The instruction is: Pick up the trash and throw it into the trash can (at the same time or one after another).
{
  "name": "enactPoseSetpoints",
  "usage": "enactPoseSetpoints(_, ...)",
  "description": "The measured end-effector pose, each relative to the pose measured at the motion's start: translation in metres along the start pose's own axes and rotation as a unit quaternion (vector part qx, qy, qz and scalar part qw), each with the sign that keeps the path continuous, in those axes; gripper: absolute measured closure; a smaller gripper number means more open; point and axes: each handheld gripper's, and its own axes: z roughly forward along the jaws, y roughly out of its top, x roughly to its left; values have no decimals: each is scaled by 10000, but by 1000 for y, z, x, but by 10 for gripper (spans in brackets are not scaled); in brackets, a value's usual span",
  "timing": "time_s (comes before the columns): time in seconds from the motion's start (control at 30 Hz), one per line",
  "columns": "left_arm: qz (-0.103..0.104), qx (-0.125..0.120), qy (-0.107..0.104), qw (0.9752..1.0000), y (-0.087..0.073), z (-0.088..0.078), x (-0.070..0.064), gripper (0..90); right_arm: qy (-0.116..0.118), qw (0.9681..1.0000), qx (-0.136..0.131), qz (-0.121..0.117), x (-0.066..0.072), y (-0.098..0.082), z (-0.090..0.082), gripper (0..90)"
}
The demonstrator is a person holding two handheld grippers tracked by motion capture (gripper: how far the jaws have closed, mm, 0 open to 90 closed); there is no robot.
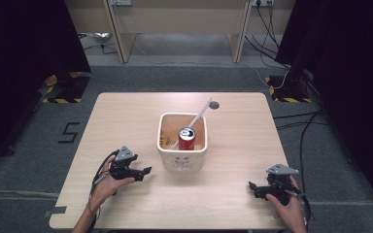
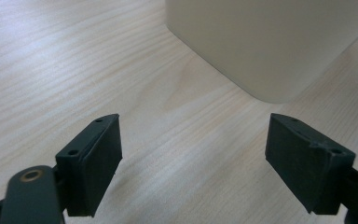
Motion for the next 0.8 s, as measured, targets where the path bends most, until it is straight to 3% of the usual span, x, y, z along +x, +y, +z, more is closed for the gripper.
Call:
enactPoseSetpoints(0.67, 116, 236, -2, 9997, -17, -1, -9, 176, 1, 10000, 1, 1, 0, 0, 0, 5)
enactPoseSetpoints(0.8, 251, 287, 78, 9992, -17, -1, -10, 172, 0, 10000, -1, 0, 0, 0, 0, 5)
